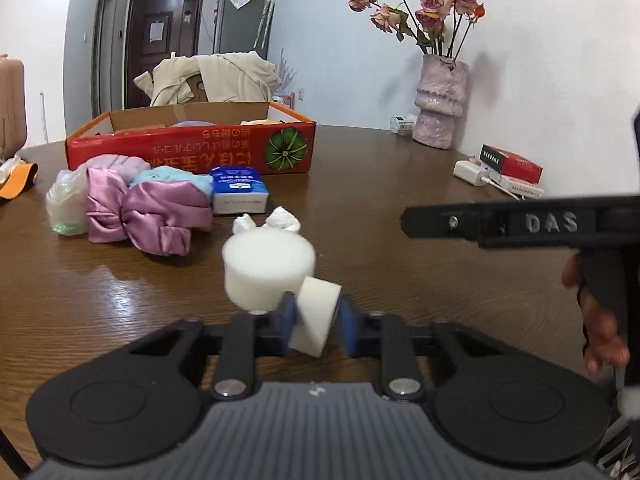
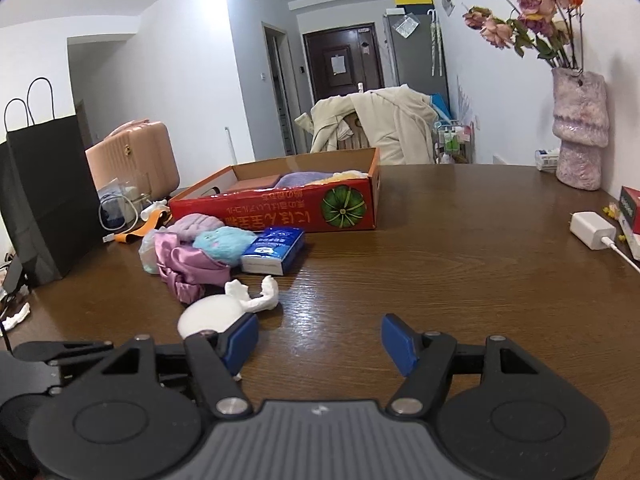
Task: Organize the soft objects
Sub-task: 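Grasp the white foam wedge with the left gripper while the right grasps the white tissue, then carry both held white pieces over the box and open both grippers, then withdraw both grippers from the box toward the pink satin scrunchie, then close both grippers on the pink satin scrunchie and lift it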
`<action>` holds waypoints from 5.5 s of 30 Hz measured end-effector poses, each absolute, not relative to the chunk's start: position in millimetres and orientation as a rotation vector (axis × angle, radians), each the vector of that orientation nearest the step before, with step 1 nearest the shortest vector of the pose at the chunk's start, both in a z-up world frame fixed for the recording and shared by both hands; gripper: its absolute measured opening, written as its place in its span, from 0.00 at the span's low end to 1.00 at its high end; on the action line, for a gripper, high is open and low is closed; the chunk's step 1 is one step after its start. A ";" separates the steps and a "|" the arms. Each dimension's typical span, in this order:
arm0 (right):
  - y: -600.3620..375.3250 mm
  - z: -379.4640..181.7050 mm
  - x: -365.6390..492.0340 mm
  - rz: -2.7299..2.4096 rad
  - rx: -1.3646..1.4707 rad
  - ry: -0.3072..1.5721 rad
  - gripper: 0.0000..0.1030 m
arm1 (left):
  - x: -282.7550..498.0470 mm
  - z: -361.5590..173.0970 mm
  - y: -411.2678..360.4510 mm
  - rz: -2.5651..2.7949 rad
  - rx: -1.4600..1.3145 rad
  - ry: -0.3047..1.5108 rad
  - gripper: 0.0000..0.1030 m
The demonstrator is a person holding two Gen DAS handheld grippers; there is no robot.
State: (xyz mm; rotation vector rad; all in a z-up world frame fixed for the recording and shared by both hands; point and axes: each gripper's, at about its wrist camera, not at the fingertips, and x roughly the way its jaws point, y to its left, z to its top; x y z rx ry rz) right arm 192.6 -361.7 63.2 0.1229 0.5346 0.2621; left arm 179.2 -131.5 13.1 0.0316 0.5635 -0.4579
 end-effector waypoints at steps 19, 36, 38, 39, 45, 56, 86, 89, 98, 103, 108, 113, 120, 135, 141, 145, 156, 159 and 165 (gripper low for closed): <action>-269.8 49.7 298.3 0.398 -0.026 0.714 0.34 | 225.5 76.5 -11.1 -0.314 -0.171 0.458 0.19; -344.9 155.0 369.4 0.416 0.092 0.493 0.12 | 365.1 152.3 -65.5 -0.525 -0.112 0.481 0.20; -347.6 166.9 412.2 0.389 0.090 0.486 0.13 | 413.3 165.2 -82.6 -0.542 -0.108 0.509 0.20; -345.9 170.2 440.0 0.358 0.088 0.486 0.13 | 438.3 167.1 -93.7 -0.533 -0.096 0.519 0.20; -344.7 143.6 567.8 0.298 0.208 0.583 0.13 | 572.2 122.3 -147.0 -0.453 -0.107 0.678 0.20; -363.9 94.2 618.5 0.223 0.336 0.562 0.41 | 650.5 61.2 -156.3 -0.431 -0.159 0.808 0.50; -307.0 159.1 282.0 0.251 0.092 0.374 0.87 | 231.2 137.9 23.0 -0.130 -0.007 0.285 0.97; -300.5 131.1 245.2 0.228 0.151 0.439 0.87 | 194.2 118.8 31.9 -0.159 -0.022 0.277 1.00; -255.0 73.4 143.3 0.224 0.044 0.455 0.87 | 124.3 64.0 53.7 -0.199 -0.084 0.312 1.00; -237.8 64.8 119.4 0.239 0.026 0.443 0.87 | 106.6 55.1 55.1 -0.211 -0.063 0.310 1.00; -235.0 63.3 123.5 0.272 0.021 0.474 0.87 | 111.2 53.8 55.0 -0.198 -0.074 0.322 1.00; -236.9 63.3 136.8 0.281 0.057 0.483 0.86 | 122.6 49.8 50.8 -0.191 -0.078 0.346 1.00; -238.3 71.9 174.2 0.263 0.082 0.488 0.84 | 159.9 52.0 43.9 -0.189 -0.095 0.390 1.00; -229.8 74.1 277.4 0.304 0.114 0.626 0.67 | 304.7 68.6 -11.0 -0.328 -0.005 0.438 0.49; -212.7 54.3 312.4 0.309 0.030 0.752 0.55 | 327.0 43.5 -15.1 -0.333 -0.007 0.536 0.39; -223.2 54.3 319.3 0.279 0.023 0.768 0.47 | 315.0 44.0 -19.7 -0.398 0.008 0.527 0.35; -238.3 47.0 314.2 0.285 -0.018 0.752 0.40 | 319.1 35.7 -15.3 -0.388 -0.065 0.597 0.57; -234.8 45.9 312.7 0.323 -0.015 0.748 0.24 | 320.3 29.5 -12.6 -0.417 -0.108 0.632 0.42; -234.7 42.6 309.1 0.371 0.010 0.723 0.08 | 316.4 22.3 -4.7 -0.446 -0.205 0.649 0.24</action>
